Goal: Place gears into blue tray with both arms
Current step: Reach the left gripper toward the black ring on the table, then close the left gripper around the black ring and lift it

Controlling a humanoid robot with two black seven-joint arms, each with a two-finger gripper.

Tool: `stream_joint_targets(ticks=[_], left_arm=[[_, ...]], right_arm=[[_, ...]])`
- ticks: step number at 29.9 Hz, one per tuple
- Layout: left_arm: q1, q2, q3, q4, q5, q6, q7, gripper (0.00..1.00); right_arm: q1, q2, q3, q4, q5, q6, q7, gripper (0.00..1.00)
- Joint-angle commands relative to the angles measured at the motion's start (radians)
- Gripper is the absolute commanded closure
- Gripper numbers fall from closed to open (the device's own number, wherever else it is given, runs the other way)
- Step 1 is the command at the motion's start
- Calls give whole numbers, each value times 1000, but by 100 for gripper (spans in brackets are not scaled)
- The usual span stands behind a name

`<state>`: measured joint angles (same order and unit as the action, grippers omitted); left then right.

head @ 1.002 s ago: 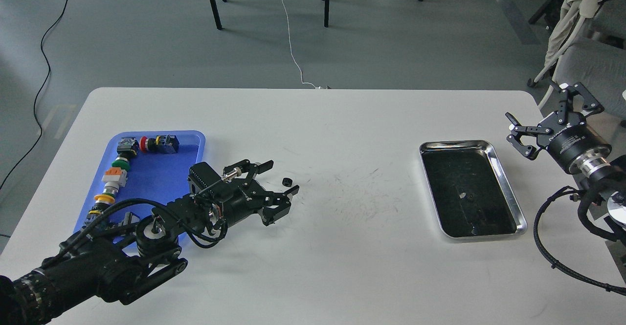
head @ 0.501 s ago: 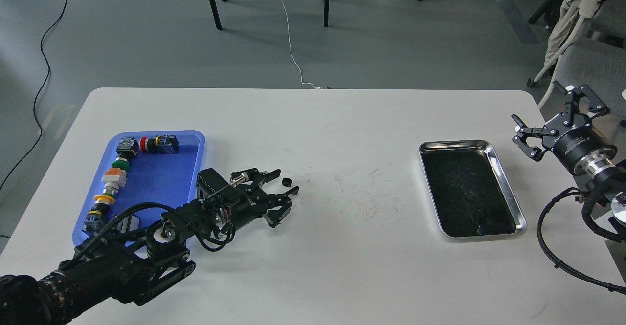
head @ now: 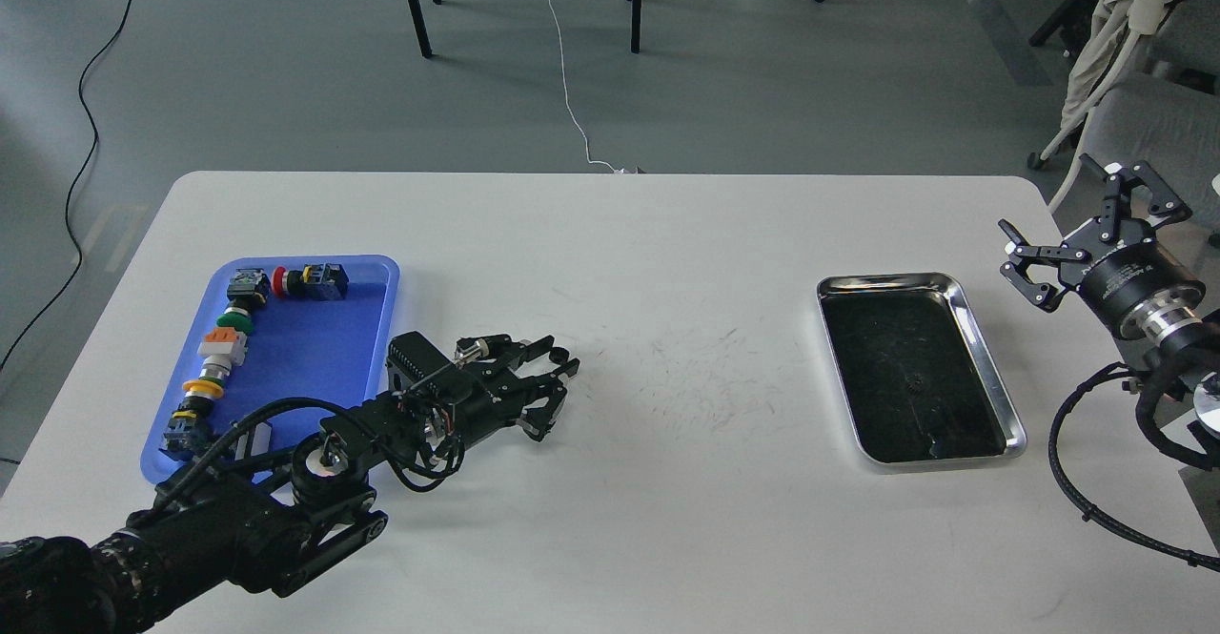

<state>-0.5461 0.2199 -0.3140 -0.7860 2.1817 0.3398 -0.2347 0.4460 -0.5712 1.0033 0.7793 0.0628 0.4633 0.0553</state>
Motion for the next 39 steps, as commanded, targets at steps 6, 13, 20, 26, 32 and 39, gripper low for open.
stream_joint_targets(ticks=[6,13,20,26,32,39], left_arm=[[0,-14,7,18,0,1,-2,92],[-12,-2,4,5,0,16,-3,94],[-32,55,3,-33,0,18,-6,94],[-31,61,3,-78,0,28,-8,51],[-31,41,3,-75,0,27,-6,14],[-51,-22,4,54,-6,22,5,7]], right_arm=[[3,-2,-2,0,0,0,0,3],[7,-4,-2,0,0,0,0,3],[8,1,-2,2,0,2,0,3],[8,2,-2,2,-1,2,0,3],[13,-2,-2,2,-1,2,0,3],[13,-2,-2,2,-1,0,-2,3]])
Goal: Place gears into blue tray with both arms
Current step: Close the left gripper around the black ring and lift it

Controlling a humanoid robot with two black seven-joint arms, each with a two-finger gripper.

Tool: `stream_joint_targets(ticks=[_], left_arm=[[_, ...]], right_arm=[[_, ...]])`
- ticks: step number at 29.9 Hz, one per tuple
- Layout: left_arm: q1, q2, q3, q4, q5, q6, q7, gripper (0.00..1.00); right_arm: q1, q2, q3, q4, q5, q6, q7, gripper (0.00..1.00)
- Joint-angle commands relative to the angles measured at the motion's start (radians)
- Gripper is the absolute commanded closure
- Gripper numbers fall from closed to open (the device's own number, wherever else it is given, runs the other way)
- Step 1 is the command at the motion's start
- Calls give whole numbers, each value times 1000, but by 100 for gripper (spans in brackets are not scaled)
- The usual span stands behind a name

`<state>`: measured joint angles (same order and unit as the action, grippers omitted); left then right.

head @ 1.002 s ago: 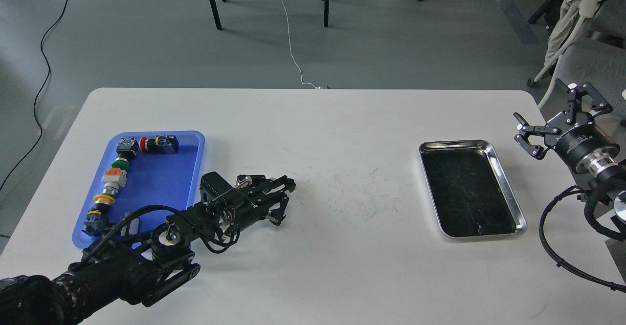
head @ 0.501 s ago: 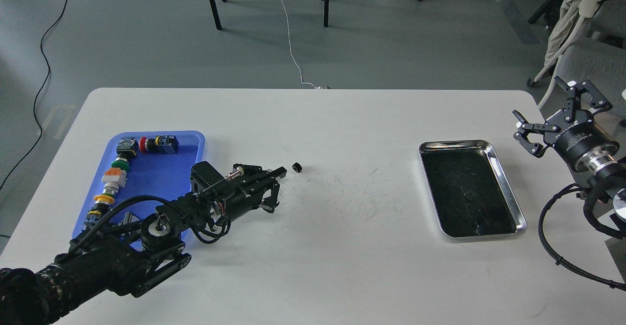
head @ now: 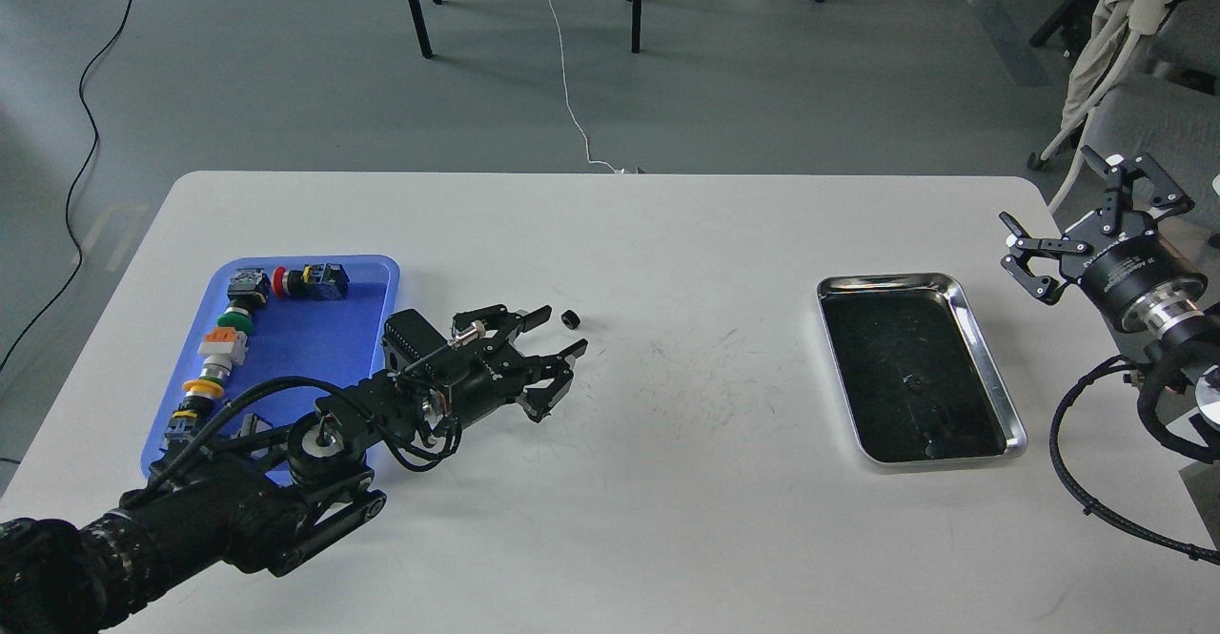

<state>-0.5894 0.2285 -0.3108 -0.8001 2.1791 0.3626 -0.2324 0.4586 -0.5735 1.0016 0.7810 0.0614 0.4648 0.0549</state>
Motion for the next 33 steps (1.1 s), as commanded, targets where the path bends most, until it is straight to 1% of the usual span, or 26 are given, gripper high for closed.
stream_joint_targets(ticks=[1,4,9,15,21,29,33], left_arm=[[-15,-40,1,96,-5,1,2,7],[-26,-60,1,151,-31,6,2,8],[-38,-89,2,197,-71,7,2,8],[-44,-118,2,200,-96,10,2,11],[-52,-156,2,203,-97,10,4,11],[-60,-207,2,295,-101,10,-4,14],[-60,-216,2,321,-101,12,-2,25]], right_arm=[[0,0,0,0,0,0,0,3],[0,0,0,0,0,0,0,3],[-1,3,0,-2,0,0,-1,3],[-1,6,0,-2,0,0,0,3],[0,6,-1,-2,-2,0,0,3],[-1,4,0,-2,-2,0,0,3],[-3,4,0,-2,-2,0,0,3]])
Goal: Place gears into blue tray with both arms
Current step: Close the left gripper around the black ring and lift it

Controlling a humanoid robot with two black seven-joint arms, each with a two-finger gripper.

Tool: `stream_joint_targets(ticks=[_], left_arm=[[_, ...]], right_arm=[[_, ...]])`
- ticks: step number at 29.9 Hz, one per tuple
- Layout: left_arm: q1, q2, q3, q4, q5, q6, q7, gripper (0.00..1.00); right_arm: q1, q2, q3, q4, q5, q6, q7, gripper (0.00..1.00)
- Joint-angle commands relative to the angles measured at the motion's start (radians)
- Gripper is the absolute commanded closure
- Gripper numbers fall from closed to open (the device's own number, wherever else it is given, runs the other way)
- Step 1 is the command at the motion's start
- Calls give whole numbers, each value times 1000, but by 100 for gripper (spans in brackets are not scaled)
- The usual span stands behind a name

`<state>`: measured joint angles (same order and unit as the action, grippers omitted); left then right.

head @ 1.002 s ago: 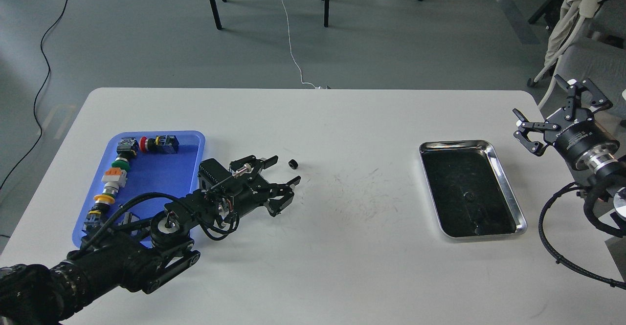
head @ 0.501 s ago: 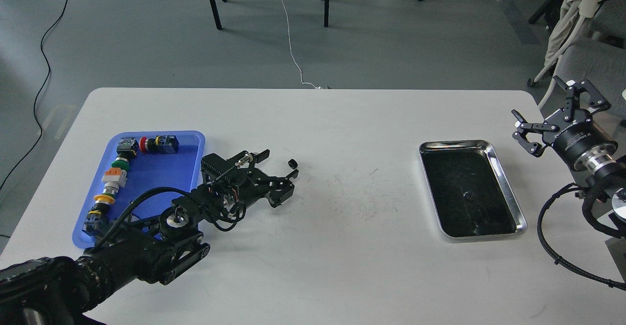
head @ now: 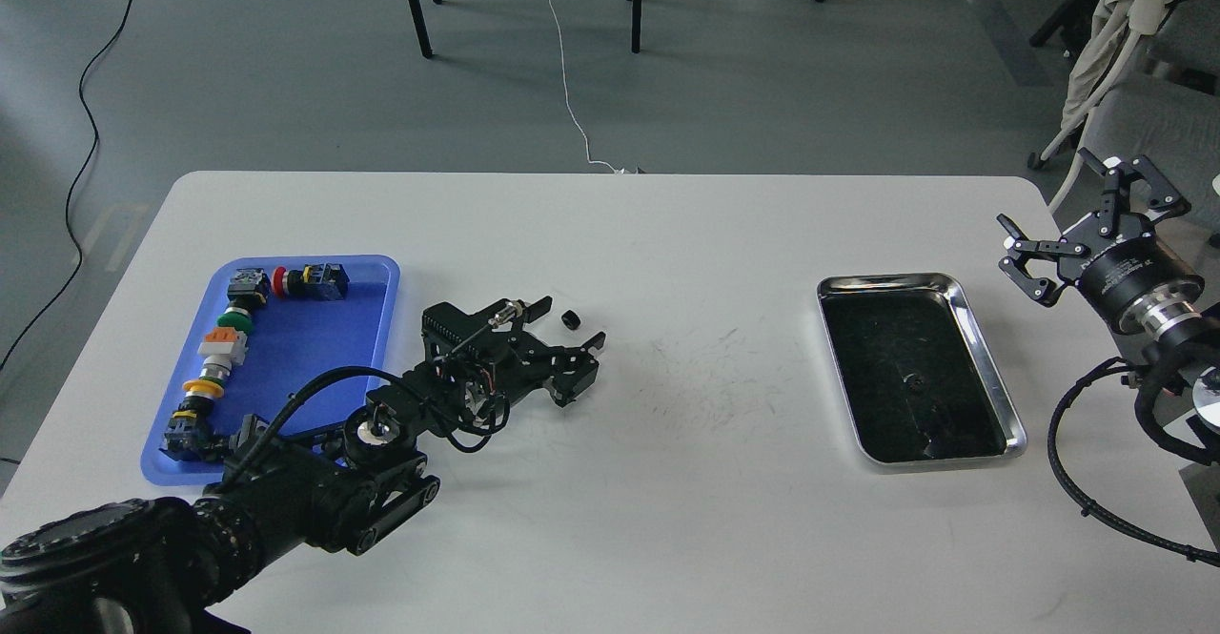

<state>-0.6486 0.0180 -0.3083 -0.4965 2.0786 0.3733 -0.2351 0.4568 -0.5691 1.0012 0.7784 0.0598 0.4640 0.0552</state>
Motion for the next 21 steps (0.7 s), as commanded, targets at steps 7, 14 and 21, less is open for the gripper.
stream_joint_targets(ticks=[7,14,21], left_arm=[[-2,-9,2,26,0,10,0,39],[-2,-12,18,26,0,13,0,55],[-3,-12,54,26,-49,13,-1,79]], right_arm=[[-1,3,-1,1,0,1,0,3],[-1,3,-1,1,0,1,0,3],[-1,3,-12,1,0,1,0,3]])
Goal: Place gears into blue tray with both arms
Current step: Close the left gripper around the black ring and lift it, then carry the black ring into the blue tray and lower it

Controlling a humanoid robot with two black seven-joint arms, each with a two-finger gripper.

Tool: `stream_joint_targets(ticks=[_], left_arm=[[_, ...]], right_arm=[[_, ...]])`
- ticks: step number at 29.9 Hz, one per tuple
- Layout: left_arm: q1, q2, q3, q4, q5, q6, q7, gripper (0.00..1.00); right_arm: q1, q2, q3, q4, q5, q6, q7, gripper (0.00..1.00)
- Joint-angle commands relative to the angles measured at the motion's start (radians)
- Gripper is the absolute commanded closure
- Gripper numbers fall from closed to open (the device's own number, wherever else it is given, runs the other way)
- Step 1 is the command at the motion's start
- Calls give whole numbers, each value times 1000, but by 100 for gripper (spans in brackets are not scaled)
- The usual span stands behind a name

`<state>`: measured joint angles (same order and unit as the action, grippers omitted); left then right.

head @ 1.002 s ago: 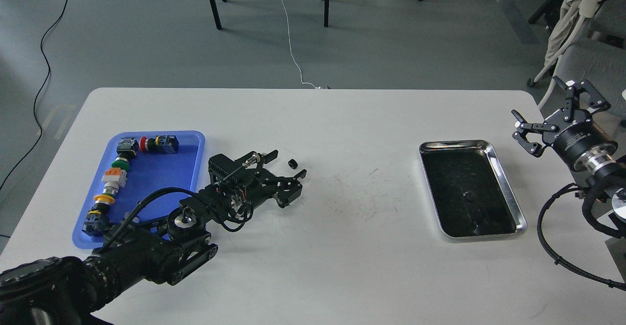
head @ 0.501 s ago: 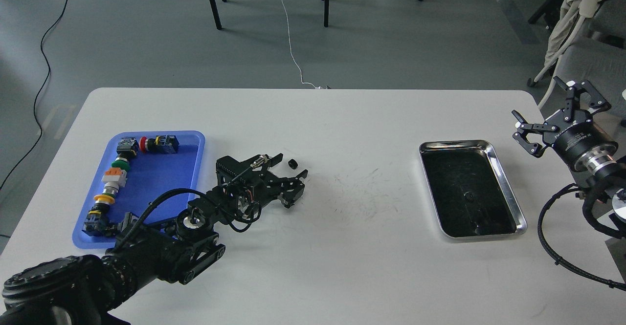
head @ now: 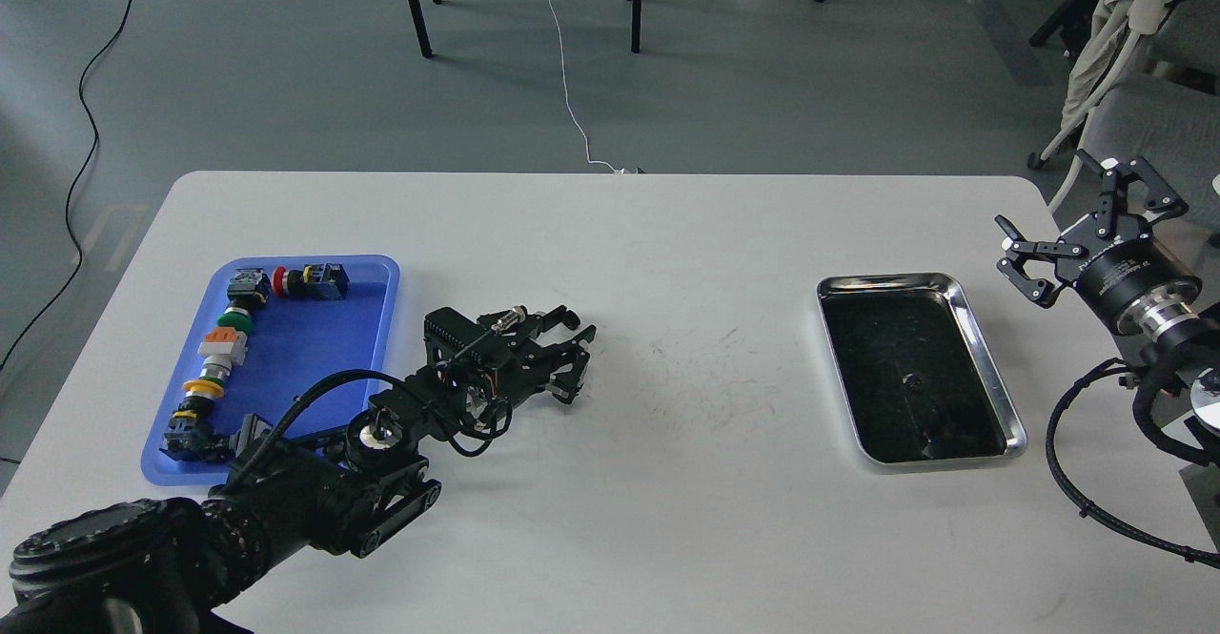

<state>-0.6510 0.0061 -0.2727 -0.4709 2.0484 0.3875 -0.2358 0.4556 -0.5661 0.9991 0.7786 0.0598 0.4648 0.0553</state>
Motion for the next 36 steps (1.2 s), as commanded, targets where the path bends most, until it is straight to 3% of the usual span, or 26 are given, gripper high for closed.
stream_joint_targets(ticks=[1,18,22,30,36], left_arm=[[-4,0,21,0,-25,-1,0,81],[-67,29,21,-52,-76,1,-3,84],[-87,161,21,-184,-89,-16,7,84],[-90,515,23,-553,-137,-200,35,84],[-72,759,108,-701,-137,-213,20,84]], right_arm=[[2,0,-14,1,0,-2,0,3],[3,0,-17,1,0,0,0,3],[5,-1,-17,1,0,0,0,3],[5,0,-17,1,0,0,0,3],[5,0,-19,2,0,0,0,3]])
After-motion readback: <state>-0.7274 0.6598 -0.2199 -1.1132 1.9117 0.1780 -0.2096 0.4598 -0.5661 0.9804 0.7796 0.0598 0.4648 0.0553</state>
